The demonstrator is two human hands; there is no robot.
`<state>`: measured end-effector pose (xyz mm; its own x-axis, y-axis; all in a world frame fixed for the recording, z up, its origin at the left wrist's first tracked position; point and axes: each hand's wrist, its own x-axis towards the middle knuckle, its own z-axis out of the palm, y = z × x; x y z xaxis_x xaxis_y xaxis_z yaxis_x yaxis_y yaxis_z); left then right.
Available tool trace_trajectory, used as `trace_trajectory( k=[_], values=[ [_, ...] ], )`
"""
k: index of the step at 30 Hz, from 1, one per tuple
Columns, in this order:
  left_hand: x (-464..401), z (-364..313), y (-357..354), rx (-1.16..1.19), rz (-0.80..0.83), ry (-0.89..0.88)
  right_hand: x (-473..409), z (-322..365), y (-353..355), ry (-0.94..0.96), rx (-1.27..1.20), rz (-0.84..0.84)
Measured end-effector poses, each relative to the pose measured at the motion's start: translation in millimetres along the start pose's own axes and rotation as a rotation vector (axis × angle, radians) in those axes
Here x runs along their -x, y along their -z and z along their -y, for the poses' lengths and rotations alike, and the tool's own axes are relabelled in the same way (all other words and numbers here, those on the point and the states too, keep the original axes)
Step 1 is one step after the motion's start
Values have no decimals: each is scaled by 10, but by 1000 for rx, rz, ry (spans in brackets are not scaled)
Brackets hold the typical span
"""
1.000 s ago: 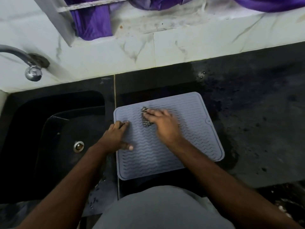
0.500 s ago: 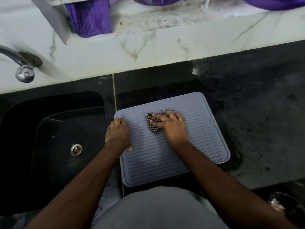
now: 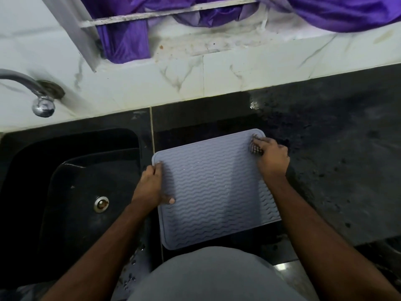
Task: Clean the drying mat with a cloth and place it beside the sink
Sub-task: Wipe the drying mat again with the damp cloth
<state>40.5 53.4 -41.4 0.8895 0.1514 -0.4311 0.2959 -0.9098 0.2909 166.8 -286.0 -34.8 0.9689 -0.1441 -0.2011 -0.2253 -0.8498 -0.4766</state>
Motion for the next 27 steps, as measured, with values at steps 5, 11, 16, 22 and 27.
trace_trajectory(
  k=[5, 11, 16, 22, 27],
  values=[
    [59, 222, 2, 362, -51, -81, 238, 438, -208, 369, -132, 12],
    [-156, 323, 214, 189, -9, -227, 704, 1125, -719, 643, -85, 259],
    [-265, 403, 185, -21, 31, -262, 912, 1500, -1054, 831, 156, 394],
    [-384, 311, 270, -218, 42, -268, 843, 1408, -1172, 951, 406, 342],
    [-424, 189, 293, -265, 94, -207, 523, 974, -847, 704, 394, 244]
  ],
)
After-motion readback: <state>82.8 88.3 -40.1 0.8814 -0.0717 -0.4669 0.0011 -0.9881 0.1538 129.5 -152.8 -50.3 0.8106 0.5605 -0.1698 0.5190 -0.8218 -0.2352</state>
